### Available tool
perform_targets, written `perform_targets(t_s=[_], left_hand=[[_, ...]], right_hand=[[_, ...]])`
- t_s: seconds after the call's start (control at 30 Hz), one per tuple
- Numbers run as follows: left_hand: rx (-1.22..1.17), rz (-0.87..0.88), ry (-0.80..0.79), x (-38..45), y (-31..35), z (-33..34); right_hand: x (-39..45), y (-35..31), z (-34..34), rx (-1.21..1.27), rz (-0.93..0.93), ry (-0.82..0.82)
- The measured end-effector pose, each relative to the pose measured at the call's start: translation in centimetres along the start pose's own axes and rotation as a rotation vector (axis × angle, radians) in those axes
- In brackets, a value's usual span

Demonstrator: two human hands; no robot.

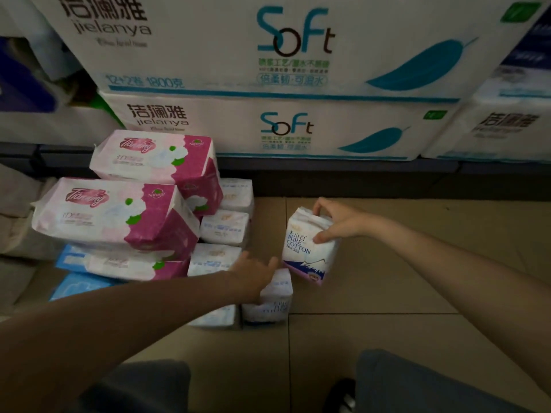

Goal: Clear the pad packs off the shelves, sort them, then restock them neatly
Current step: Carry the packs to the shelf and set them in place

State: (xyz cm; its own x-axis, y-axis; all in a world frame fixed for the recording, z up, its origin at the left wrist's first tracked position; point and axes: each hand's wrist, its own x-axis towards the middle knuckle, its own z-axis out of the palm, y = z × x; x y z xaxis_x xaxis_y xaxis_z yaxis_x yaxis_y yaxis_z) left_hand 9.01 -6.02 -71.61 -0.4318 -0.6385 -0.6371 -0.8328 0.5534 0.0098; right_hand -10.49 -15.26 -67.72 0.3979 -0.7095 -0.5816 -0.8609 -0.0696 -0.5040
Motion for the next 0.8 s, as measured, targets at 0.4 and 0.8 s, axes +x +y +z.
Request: perform_targets(t_s=[0.4, 0.8], left_hand=[[-0.993, 0.042, 0.383, -5.3, -8.0, -13.6], [-1.184, 0.316, 1.199, -25.2, -14.0, -33.0]], right_hand=[[-5.7, -5.2, -10.2, -0.125, -0.068, 0.293], [-20.8, -24.0, -27.0, 0.006, -0.512, 0.865]])
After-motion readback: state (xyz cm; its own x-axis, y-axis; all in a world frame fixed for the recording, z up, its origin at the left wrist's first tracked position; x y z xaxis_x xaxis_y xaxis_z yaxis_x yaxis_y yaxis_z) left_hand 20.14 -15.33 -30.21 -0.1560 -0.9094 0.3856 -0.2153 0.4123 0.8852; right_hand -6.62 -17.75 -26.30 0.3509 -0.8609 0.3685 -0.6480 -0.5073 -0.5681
